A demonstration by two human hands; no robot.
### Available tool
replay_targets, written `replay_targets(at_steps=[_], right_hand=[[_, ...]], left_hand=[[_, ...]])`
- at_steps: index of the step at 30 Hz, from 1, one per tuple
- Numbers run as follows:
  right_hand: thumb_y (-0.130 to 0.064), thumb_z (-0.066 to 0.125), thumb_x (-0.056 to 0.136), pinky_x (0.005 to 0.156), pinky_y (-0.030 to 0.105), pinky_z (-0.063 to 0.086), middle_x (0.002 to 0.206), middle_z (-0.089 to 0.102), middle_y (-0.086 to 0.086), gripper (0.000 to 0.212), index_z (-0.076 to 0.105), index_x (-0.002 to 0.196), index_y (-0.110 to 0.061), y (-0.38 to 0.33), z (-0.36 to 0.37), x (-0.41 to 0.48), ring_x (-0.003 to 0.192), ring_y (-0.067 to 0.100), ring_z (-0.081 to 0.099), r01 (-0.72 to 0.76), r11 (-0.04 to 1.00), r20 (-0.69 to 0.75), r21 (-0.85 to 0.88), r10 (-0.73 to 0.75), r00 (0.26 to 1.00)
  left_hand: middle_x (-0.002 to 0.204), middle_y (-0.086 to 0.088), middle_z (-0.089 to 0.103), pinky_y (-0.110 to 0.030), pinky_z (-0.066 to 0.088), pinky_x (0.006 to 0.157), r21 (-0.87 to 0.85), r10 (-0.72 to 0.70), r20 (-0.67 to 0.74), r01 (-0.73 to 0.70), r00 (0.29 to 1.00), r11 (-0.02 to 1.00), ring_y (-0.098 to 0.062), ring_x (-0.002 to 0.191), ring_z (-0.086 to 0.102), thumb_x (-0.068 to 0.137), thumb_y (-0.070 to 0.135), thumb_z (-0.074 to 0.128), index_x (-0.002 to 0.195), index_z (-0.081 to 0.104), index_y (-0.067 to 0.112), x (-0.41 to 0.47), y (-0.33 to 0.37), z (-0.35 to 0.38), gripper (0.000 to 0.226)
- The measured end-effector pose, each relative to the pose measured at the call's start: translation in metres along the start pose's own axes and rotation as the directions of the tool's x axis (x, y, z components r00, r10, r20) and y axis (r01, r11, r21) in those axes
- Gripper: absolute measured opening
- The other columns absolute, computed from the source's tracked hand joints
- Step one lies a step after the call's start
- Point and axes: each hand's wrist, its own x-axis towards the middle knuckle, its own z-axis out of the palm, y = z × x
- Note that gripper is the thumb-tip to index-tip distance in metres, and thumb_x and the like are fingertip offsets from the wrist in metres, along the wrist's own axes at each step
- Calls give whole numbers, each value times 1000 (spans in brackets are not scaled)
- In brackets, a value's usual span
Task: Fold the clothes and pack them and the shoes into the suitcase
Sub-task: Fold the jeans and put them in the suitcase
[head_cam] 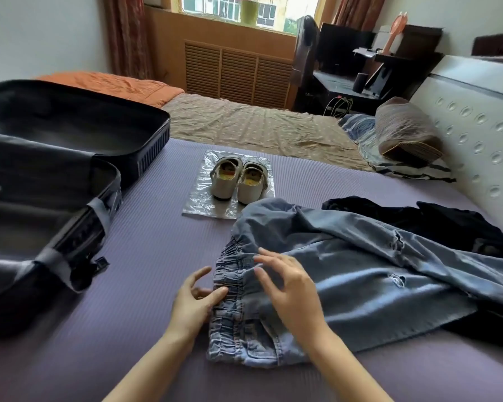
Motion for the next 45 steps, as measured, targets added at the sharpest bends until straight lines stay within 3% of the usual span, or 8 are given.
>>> replay_targets(at_steps=[6, 8, 11, 19, 24, 31, 39, 45], right_hand=[[-40, 49, 96, 118, 29, 13, 155, 24, -10, 52, 34, 145, -33, 32, 23, 62, 145, 11, 15, 54, 956, 429, -287, 78, 900], [-48, 42, 97, 116, 30, 16, 156, 23, -9, 53, 30, 147, -34, 45, 30, 56, 143, 12, 22, 96, 903, 504, -419, 144, 852], [-49, 48, 94, 103, 27, 33, 138, 53, -7, 47, 47, 138, -34, 60, 27, 39, 125, 15, 48, 15, 896, 434, -443, 200, 879], [-30, 65, 88, 84, 18, 42, 101, 71, -7, 22, 72, 109, -26, 67, 8, 13, 97, 11, 61, -209, 963, 188, -171, 240, 952], [-43, 52, 88, 95, 19, 42, 103, 67, -21, 33, 69, 112, -28, 66, 0, 0, 105, -1, 58, -306, 949, 243, 78, 280, 929], [-43, 62, 78, 93, 12, 42, 112, 67, -16, 25, 67, 102, -37, 67, -3, -13, 108, -6, 58, -366, 886, 239, 286, 304, 922], [-59, 60, 80, 97, 34, 48, 108, 69, -11, 32, 69, 98, -34, 51, -31, 59, 106, 10, 63, -215, 922, 120, 322, 185, 975], [-59, 56, 81, 102, 33, 41, 134, 55, -1, 69, 49, 137, -20, 24, 5, 119, 121, 17, 53, -319, 948, 495, -21, 287, 820]], left_hand=[[84, -11, 66, -39, 51, 68, 38, -10, -44, 12, 999, 999, -25, 83, 65, 73, 14, 79, 127, 46, 15, 6, -7, 0, 63], [92, -13, 67, -43, 54, 77, 40, -31, -20, 32, 999, 999, -26, 90, 66, 74, 16, 78, 127, 46, 14, 7, -8, -2, 62], [99, -9, 65, -24, 53, 54, -37, -119, 54, 121, 991, 992, -17, 81, 65, 84, 20, 68, 126, 42, 14, 13, -3, 3, 49], [83, -5, 57, -14, 42, 40, -112, -292, 115, 304, 950, 946, -10, 57, 52, 96, 35, 47, 127, 44, 1, 50, 19, 31, 45], [137, -17, 46, -13, 46, 43, -194, -330, 124, 349, 936, 917, -14, 93, 56, 93, 24, 56, 147, 19, 4, 48, 15, 40, 68], [113, -14, 63, -40, 52, 81, -262, -441, 482, 605, 757, 752, -29, 93, 62, 77, 33, 65, 111, 59, 5, 48, 34, 38, 45], [95, -11, 70, -25, 54, 52, -452, -271, 286, 379, 919, 807, -16, 69, 70, 81, 7, 66, 142, 31, 12, 47, 30, 46, 71], [90, -11, 72, -28, 56, 53, -554, -199, 133, 239, 971, 798, -20, 71, 70, 82, 0, 64, 131, 47, 11, 52, 33, 39, 53]])
